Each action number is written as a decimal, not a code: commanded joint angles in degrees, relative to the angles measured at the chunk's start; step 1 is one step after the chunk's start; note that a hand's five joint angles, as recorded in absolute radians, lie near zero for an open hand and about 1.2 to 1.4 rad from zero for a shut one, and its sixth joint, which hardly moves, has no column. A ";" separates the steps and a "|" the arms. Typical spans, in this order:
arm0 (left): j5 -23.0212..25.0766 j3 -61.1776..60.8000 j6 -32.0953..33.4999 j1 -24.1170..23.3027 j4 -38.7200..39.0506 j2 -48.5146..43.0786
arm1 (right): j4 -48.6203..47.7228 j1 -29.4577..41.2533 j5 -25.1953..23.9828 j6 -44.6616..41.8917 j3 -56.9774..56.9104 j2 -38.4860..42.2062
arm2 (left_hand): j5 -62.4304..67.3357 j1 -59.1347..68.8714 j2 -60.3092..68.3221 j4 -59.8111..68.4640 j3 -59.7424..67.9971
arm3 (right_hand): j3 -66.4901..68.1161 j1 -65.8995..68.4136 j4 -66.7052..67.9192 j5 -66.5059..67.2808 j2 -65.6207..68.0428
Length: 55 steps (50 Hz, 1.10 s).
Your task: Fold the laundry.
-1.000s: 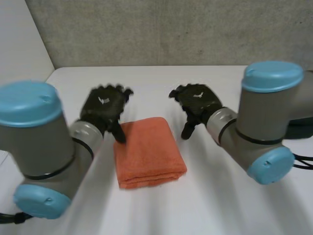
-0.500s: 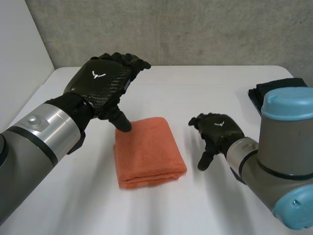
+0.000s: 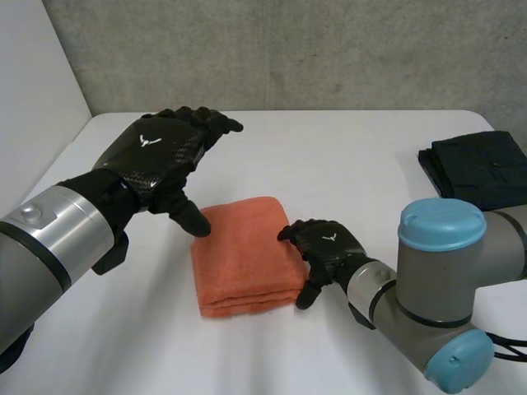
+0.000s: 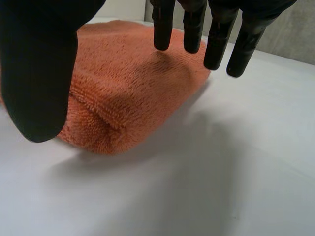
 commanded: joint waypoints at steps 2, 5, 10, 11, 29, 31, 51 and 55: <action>0.04 -1.62 0.09 0.87 0.13 0.06 | -2.18 1.19 -0.04 -0.31 -1.15 3.21 | -2.75 -1.03 -1.07 -0.89 -1.32 | 9.32 12.00 9.65 9.12 9.41; 0.04 -2.06 0.09 0.87 0.31 0.06 | -2.88 1.72 -0.04 -0.40 -1.50 4.27 | -2.75 -1.03 -1.07 -0.89 -1.32 | 9.82 12.51 10.15 9.63 9.91; 0.04 -2.15 0.09 0.87 0.31 -0.03 | -3.23 2.33 -0.04 -0.40 -2.21 5.50 | -2.75 -1.03 -1.07 -0.89 -1.32 | 12.01 14.69 12.34 11.81 12.09; 0.04 -2.15 0.09 0.87 0.31 -0.03 | -3.41 2.42 -0.04 -0.40 -2.47 5.85 | -2.75 -1.03 -1.07 -0.89 -1.32 | 12.84 15.53 13.17 12.65 12.93; 0.04 -2.15 0.09 1.04 0.49 -0.03 | -5.34 2.95 0.13 -1.27 -5.46 8.49 | -2.75 -1.03 -1.07 -0.89 -1.32 | 33.53 36.22 33.86 33.34 33.62; 0.13 -2.15 0.09 1.04 0.49 -0.03 | -5.96 2.95 0.04 -2.41 -5.46 8.58 | -2.75 -1.03 -1.07 -0.89 -1.32 | 34.38 37.07 34.71 34.19 34.47; 0.04 -1.97 0.09 1.13 0.49 -0.11 | -7.80 3.21 0.13 -15.41 -8.53 9.11 | -2.75 -1.03 -1.07 -0.89 -1.32 | 64.27 66.95 64.60 64.07 64.35; -0.05 -1.27 0.09 1.04 0.49 -0.12 | -8.16 3.12 0.04 -22.44 -11.52 8.93 | -2.75 -1.03 -1.07 -0.89 -1.32 | 64.27 66.95 64.60 64.07 64.35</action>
